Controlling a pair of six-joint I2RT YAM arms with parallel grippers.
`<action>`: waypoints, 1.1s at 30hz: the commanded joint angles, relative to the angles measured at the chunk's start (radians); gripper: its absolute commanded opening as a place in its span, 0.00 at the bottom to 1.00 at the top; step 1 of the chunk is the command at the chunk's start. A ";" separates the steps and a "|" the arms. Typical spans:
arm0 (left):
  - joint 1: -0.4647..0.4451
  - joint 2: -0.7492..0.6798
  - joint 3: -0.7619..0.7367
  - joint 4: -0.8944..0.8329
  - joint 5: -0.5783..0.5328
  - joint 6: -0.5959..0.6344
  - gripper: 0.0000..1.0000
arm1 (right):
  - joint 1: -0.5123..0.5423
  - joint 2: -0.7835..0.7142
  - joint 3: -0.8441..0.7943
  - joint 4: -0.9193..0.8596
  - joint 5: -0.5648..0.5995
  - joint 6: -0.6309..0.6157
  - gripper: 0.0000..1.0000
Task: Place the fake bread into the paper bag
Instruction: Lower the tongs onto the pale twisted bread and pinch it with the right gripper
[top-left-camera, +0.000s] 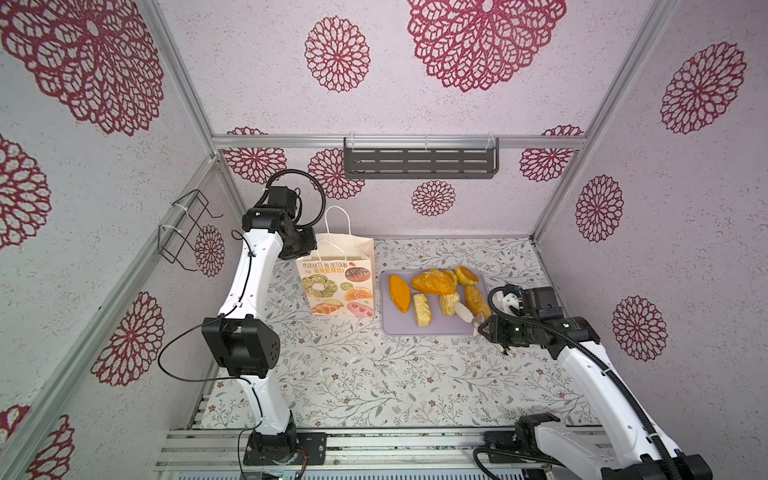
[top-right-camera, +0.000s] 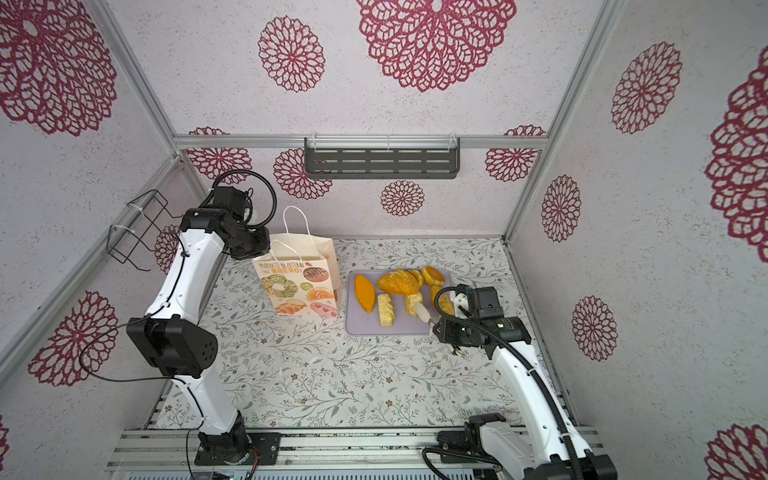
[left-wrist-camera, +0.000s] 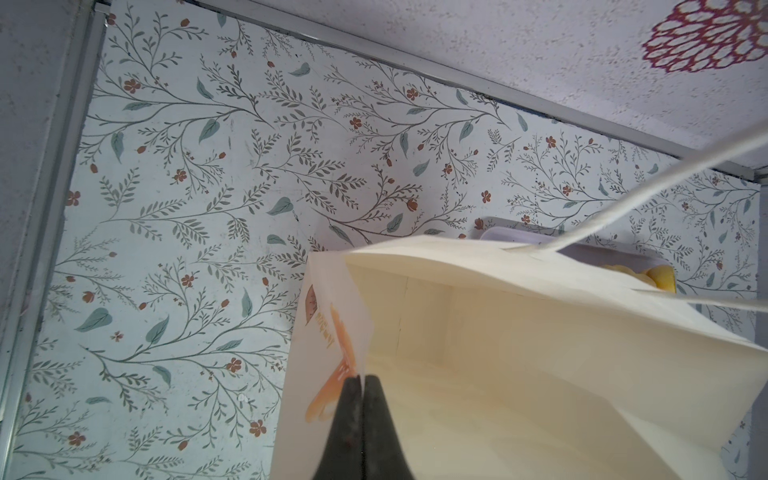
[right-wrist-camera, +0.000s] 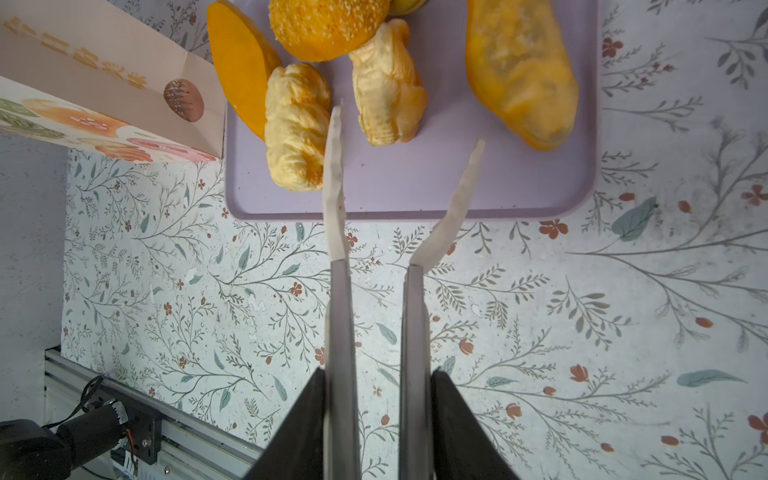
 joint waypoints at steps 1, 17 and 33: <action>0.003 -0.041 -0.015 0.011 0.012 -0.003 0.00 | 0.022 0.018 0.023 0.071 -0.001 0.014 0.42; 0.013 -0.064 -0.057 0.032 0.027 -0.010 0.00 | 0.049 0.179 0.088 0.125 0.065 -0.011 0.44; 0.026 -0.089 -0.095 0.064 0.046 -0.021 0.00 | 0.092 0.266 0.101 0.156 0.130 -0.029 0.37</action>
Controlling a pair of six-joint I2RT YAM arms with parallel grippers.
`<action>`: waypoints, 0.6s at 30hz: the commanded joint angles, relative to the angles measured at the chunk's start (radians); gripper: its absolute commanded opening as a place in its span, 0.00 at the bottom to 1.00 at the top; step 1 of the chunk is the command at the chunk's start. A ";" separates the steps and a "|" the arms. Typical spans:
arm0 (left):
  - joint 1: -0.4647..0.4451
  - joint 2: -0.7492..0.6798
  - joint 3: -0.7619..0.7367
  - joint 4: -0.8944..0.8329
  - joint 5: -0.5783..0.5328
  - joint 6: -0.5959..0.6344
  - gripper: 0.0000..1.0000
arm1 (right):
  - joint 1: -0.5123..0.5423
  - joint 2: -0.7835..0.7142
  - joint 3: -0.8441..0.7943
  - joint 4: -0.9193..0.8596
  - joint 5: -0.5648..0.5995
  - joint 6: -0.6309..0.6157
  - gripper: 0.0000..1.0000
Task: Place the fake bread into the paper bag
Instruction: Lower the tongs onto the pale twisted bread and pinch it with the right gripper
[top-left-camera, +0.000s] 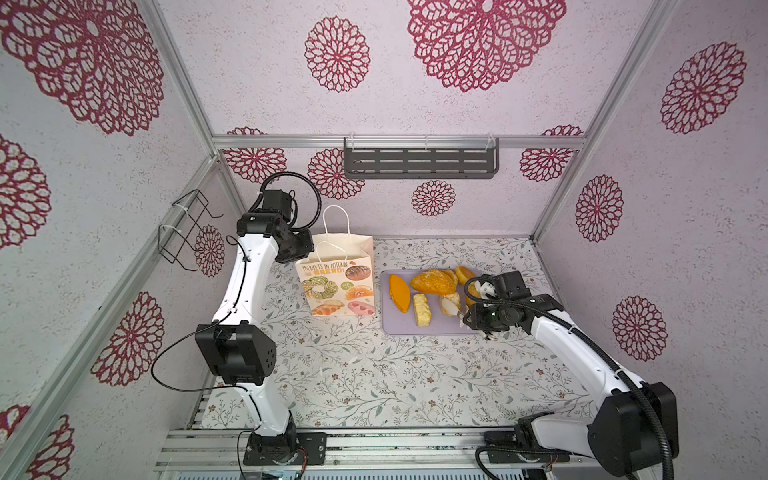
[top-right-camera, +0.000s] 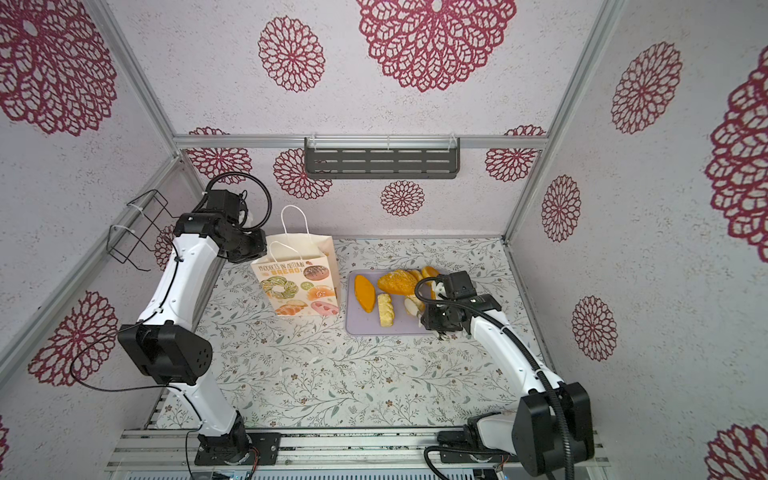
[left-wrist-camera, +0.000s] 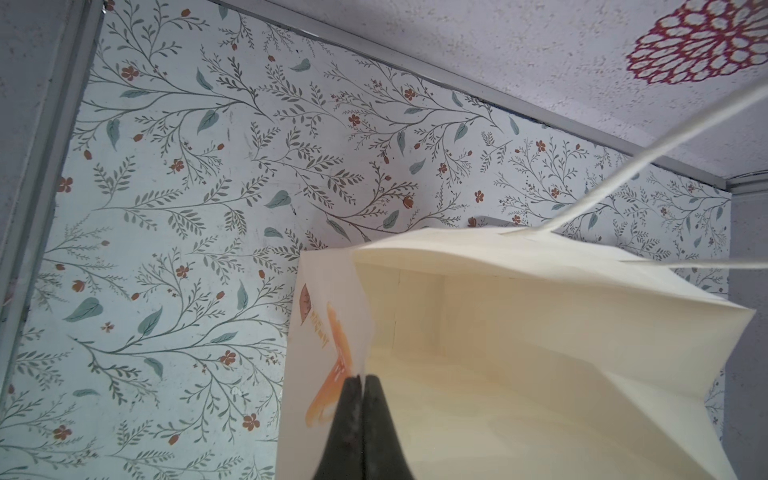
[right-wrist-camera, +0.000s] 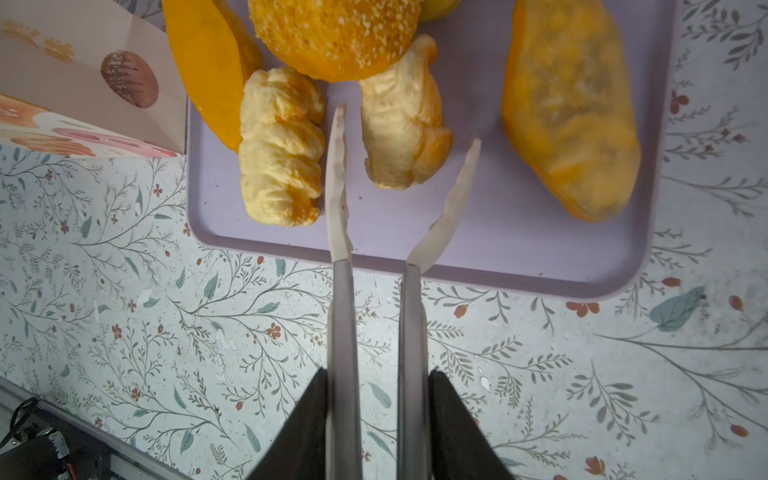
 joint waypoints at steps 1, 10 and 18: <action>0.005 -0.032 -0.014 0.020 0.011 -0.002 0.00 | 0.002 -0.006 0.020 0.032 0.038 -0.020 0.37; 0.004 -0.044 -0.023 0.026 0.003 -0.002 0.00 | 0.002 0.010 0.012 0.038 0.071 -0.022 0.22; 0.003 -0.048 -0.030 0.032 0.003 -0.001 0.00 | 0.002 -0.041 0.001 0.041 0.057 0.000 0.05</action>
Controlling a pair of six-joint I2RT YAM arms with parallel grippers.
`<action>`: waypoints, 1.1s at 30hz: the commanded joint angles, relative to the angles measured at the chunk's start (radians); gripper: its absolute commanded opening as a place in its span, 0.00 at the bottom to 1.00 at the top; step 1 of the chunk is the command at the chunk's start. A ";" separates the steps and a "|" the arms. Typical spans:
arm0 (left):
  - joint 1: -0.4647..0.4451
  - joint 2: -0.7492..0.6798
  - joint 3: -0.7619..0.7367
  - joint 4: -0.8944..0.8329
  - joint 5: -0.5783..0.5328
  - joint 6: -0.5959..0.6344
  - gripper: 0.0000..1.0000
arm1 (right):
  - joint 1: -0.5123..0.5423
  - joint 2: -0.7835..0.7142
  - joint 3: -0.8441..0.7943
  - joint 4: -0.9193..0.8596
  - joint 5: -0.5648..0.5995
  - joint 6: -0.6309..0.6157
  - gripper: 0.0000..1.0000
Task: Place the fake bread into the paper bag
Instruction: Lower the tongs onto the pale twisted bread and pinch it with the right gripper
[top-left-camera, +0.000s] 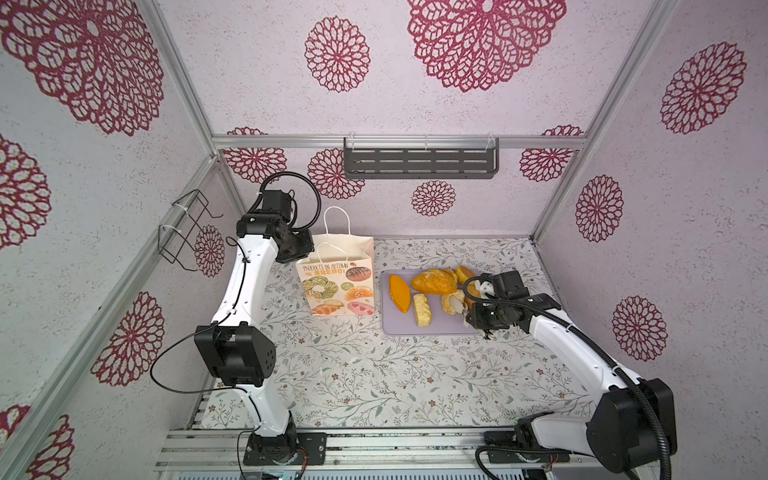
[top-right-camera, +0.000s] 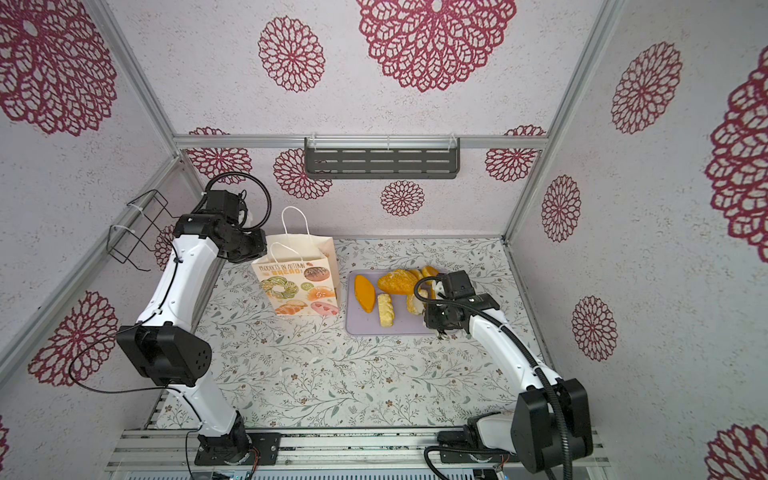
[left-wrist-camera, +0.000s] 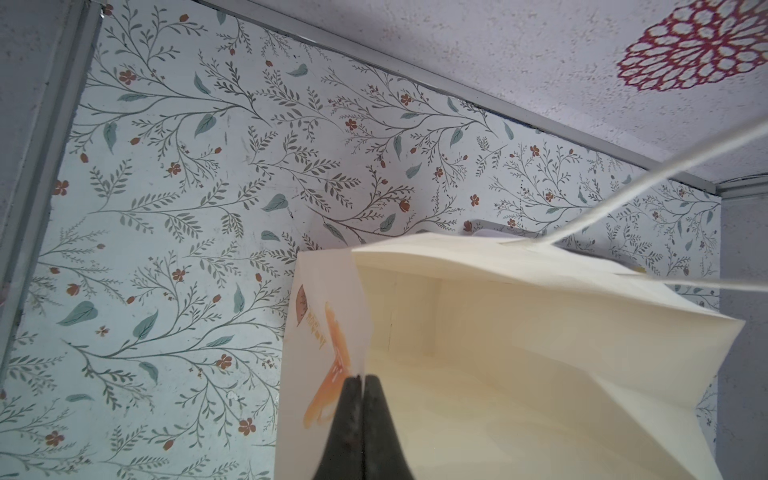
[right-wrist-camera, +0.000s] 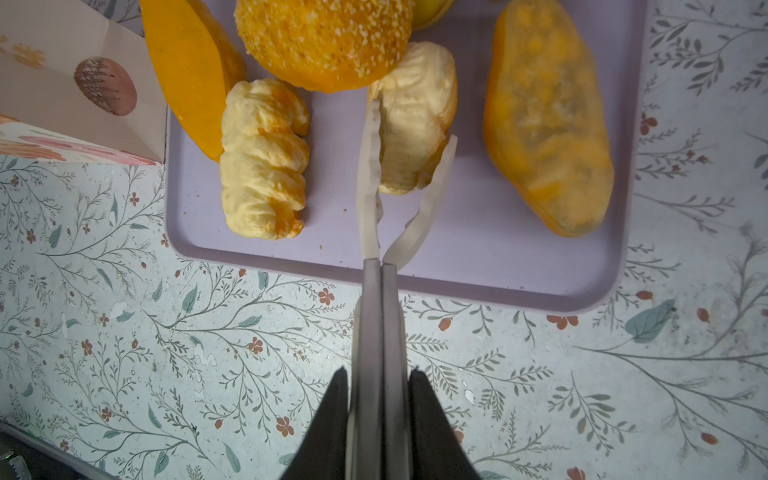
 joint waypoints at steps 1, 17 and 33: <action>0.003 -0.034 -0.014 0.013 0.000 0.004 0.00 | 0.001 -0.059 0.001 0.016 0.020 0.020 0.04; 0.002 -0.039 -0.026 0.024 0.018 0.006 0.00 | 0.000 -0.239 -0.007 0.000 0.007 0.100 0.00; 0.002 -0.047 -0.034 0.030 0.011 0.009 0.00 | 0.001 -0.276 0.030 0.019 -0.005 0.150 0.00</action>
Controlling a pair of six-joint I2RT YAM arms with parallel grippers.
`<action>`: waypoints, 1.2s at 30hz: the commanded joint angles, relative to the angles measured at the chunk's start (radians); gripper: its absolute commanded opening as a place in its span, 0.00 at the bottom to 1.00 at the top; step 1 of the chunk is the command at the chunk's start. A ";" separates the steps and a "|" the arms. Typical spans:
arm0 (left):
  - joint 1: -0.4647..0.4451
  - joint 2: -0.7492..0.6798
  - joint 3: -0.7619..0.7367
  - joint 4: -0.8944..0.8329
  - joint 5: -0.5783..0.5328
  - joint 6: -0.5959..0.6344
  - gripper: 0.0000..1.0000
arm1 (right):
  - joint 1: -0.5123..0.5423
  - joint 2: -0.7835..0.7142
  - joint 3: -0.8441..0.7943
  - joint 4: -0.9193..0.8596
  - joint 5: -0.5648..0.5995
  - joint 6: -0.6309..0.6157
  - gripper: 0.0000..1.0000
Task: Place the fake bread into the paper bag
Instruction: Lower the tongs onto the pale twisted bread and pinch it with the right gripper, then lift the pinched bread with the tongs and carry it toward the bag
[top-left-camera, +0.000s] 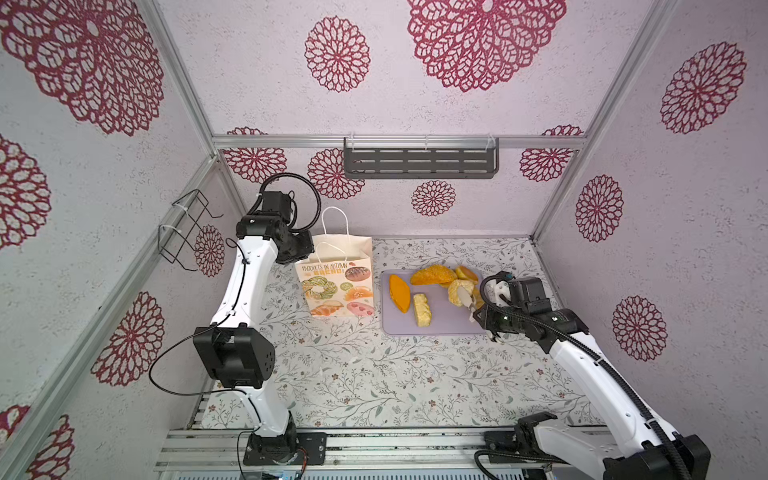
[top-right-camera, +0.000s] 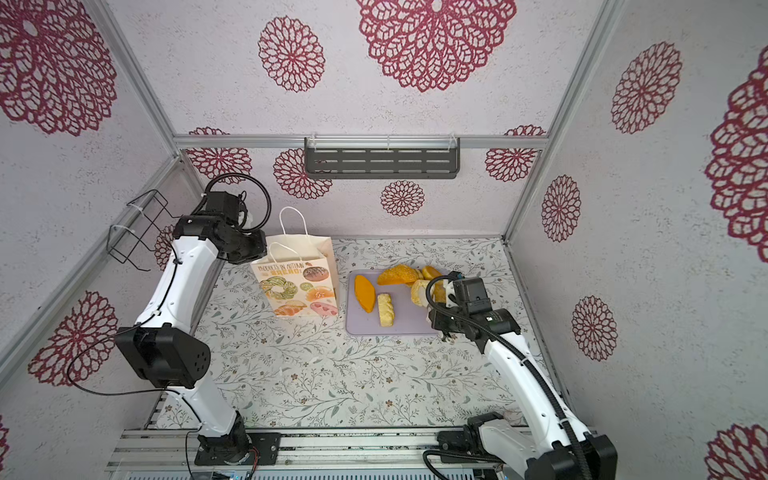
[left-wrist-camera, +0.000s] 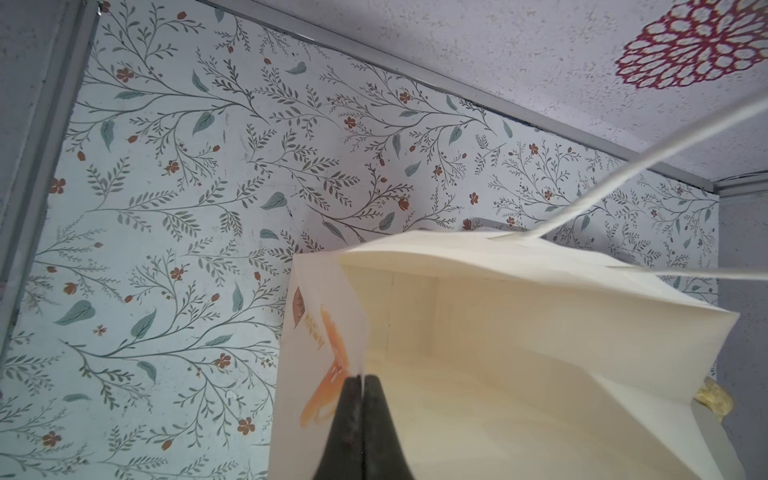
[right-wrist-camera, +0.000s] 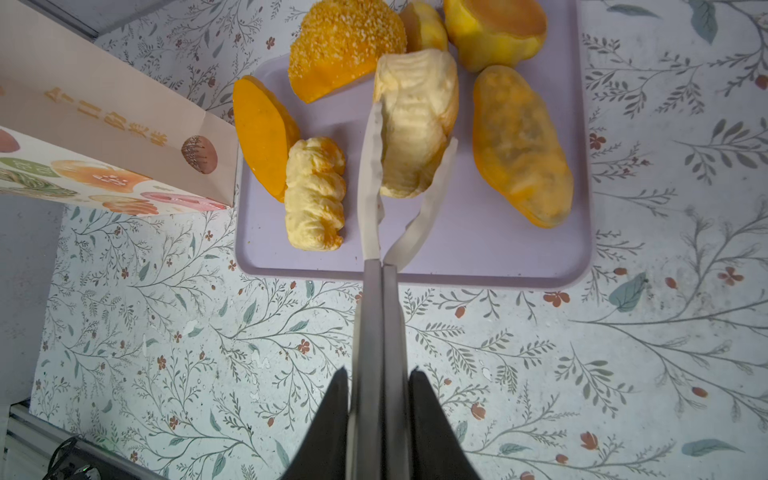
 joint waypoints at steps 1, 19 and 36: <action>0.002 -0.032 -0.009 0.020 0.009 0.009 0.00 | 0.001 -0.049 0.060 0.038 -0.004 0.030 0.00; 0.000 -0.034 -0.015 0.026 0.015 0.007 0.00 | 0.001 -0.071 0.112 0.072 -0.045 0.065 0.00; -0.002 -0.042 -0.025 0.037 0.009 0.011 0.00 | 0.023 -0.054 0.200 0.160 -0.113 0.110 0.00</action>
